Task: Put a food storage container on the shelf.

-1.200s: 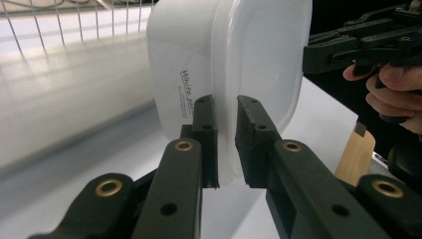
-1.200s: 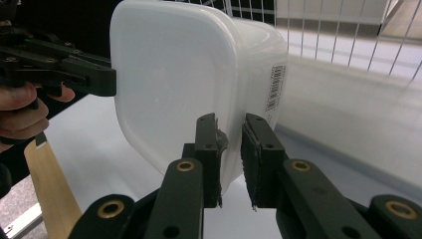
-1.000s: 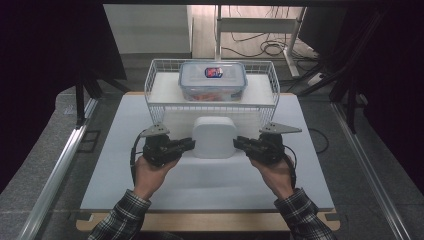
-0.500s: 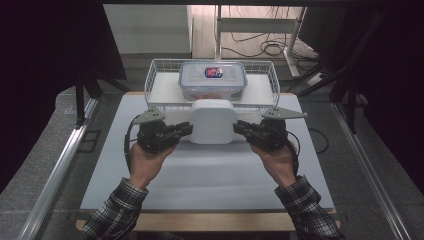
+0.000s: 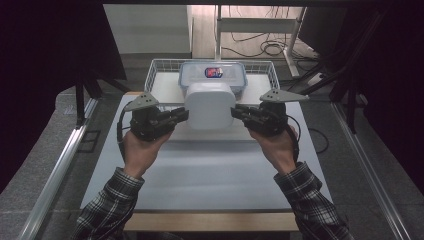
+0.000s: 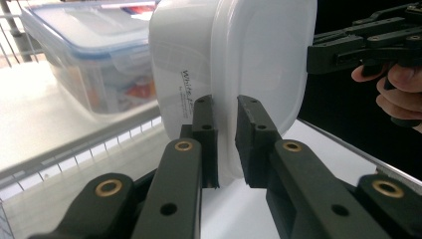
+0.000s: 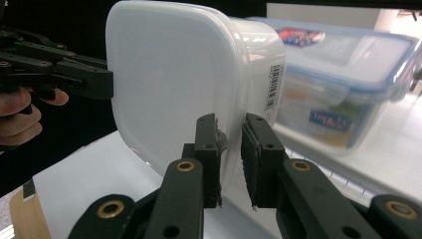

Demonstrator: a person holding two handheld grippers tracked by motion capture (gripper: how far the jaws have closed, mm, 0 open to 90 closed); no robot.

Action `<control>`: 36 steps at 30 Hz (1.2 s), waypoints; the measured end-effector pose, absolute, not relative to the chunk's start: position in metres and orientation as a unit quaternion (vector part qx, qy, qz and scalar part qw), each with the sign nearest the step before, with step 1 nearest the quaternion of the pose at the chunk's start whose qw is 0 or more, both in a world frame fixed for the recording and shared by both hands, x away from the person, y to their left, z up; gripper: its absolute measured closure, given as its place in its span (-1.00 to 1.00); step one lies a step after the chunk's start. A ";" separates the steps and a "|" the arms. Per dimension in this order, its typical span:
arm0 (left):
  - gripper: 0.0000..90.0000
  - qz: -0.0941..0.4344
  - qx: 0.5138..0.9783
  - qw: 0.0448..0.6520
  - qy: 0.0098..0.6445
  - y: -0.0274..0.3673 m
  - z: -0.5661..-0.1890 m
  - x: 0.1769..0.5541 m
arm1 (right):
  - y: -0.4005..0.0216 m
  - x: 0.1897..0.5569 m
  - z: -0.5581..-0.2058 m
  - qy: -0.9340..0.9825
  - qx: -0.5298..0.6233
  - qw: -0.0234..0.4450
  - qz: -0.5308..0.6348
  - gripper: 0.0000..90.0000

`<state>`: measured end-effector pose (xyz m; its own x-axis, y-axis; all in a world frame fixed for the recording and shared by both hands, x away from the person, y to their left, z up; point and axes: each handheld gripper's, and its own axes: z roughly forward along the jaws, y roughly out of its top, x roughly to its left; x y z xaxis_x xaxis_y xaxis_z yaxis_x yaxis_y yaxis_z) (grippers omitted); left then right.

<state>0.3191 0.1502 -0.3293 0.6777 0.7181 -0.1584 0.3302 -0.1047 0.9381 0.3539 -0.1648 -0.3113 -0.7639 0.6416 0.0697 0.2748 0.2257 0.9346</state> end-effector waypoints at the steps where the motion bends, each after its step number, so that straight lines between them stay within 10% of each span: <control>1: 0.78 0.174 0.723 0.562 0.362 0.151 -0.327 0.320 | -0.164 0.355 -0.309 0.764 0.298 0.169 0.546 0.73; 36: 0.77 0.184 0.722 0.560 0.363 0.152 -0.268 0.370 | -0.155 0.396 -0.251 0.743 0.313 0.200 0.557 0.71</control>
